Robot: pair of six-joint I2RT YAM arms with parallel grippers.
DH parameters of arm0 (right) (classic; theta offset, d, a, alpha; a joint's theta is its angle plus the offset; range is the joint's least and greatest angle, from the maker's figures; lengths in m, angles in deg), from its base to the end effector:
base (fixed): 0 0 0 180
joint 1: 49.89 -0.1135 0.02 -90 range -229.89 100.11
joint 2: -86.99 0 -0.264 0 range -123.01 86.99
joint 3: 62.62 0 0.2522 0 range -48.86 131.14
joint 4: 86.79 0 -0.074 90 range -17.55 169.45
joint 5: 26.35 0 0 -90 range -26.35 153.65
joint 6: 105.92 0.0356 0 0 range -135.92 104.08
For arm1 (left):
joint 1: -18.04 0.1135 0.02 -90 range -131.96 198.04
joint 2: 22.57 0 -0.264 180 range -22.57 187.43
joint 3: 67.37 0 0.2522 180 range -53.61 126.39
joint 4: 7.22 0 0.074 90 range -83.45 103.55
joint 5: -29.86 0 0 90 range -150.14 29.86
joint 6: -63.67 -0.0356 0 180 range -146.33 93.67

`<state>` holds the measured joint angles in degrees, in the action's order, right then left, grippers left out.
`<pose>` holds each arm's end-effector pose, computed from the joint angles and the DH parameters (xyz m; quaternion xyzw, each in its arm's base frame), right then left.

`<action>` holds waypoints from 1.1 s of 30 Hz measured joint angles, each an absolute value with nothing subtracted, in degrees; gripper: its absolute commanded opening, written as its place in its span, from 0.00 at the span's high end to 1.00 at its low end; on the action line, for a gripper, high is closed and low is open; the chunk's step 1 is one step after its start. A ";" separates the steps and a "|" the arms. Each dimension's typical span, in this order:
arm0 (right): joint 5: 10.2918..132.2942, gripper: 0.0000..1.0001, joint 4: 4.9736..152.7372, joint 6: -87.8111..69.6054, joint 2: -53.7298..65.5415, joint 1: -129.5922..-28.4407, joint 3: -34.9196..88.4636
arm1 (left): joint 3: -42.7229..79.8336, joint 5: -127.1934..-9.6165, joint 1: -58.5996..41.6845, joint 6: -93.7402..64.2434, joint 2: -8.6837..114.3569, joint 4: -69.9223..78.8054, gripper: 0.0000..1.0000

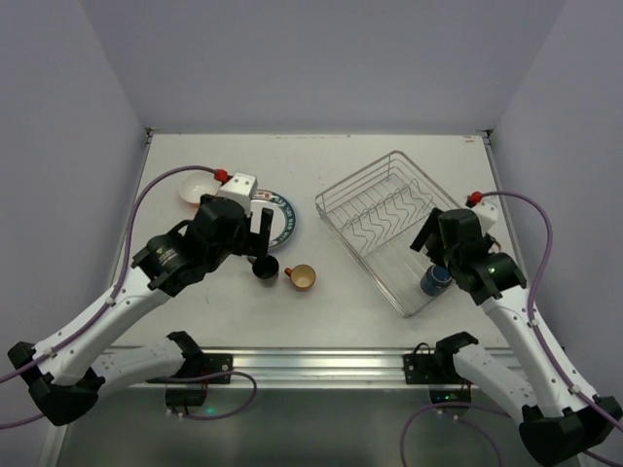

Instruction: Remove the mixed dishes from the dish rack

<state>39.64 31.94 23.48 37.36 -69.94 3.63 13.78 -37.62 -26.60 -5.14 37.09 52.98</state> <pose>0.1613 0.0435 0.3119 0.2307 0.8762 0.0203 0.4226 0.1552 -0.1341 0.3669 0.0969 0.8829 -0.0829 0.4520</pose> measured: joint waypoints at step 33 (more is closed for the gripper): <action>33.63 0.01 24.93 42.78 24.31 -67.43 -0.79 | -3.09 -31.26 -26.23 -5.40 24.54 43.76 0.00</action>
